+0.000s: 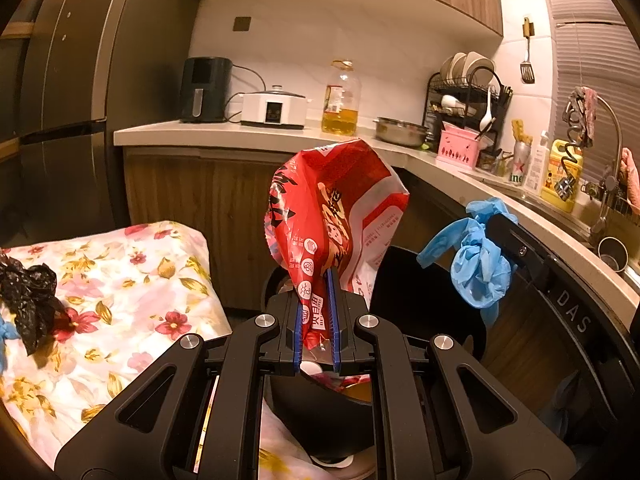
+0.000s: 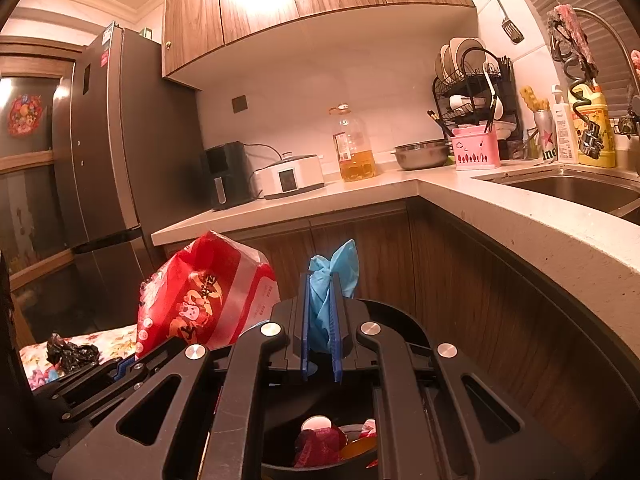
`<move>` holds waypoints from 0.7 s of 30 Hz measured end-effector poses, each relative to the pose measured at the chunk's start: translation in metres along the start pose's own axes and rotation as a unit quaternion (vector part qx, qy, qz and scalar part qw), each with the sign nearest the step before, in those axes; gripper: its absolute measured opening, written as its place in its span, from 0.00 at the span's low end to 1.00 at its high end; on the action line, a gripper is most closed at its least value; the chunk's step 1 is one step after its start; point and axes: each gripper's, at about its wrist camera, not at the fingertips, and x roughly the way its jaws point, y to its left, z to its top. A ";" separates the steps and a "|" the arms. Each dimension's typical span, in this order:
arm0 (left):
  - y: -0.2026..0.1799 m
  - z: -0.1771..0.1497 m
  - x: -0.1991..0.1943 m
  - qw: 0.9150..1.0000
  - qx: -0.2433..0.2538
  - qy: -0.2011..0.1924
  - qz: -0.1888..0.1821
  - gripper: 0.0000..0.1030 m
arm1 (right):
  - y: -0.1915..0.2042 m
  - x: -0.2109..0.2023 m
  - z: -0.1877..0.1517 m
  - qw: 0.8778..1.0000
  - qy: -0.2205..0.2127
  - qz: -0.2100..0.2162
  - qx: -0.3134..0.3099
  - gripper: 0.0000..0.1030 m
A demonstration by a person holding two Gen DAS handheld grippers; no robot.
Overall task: Collect trash
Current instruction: 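Open both tools to drop the snack bag and blue glove into the bin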
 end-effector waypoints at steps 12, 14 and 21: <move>-0.004 -0.004 0.012 1.000 0.005 0.013 -0.016 0.10 | -0.004 0.007 -0.004 1.000 0.009 0.001 0.004 0.15; -0.004 -0.005 0.012 1.000 0.008 0.014 -0.018 0.10 | -0.004 0.007 -0.004 1.000 0.010 -0.002 0.004 0.18; -0.004 -0.010 0.015 1.000 0.011 0.023 -0.015 0.26 | -0.008 0.007 -0.003 1.000 0.012 -0.005 0.012 0.27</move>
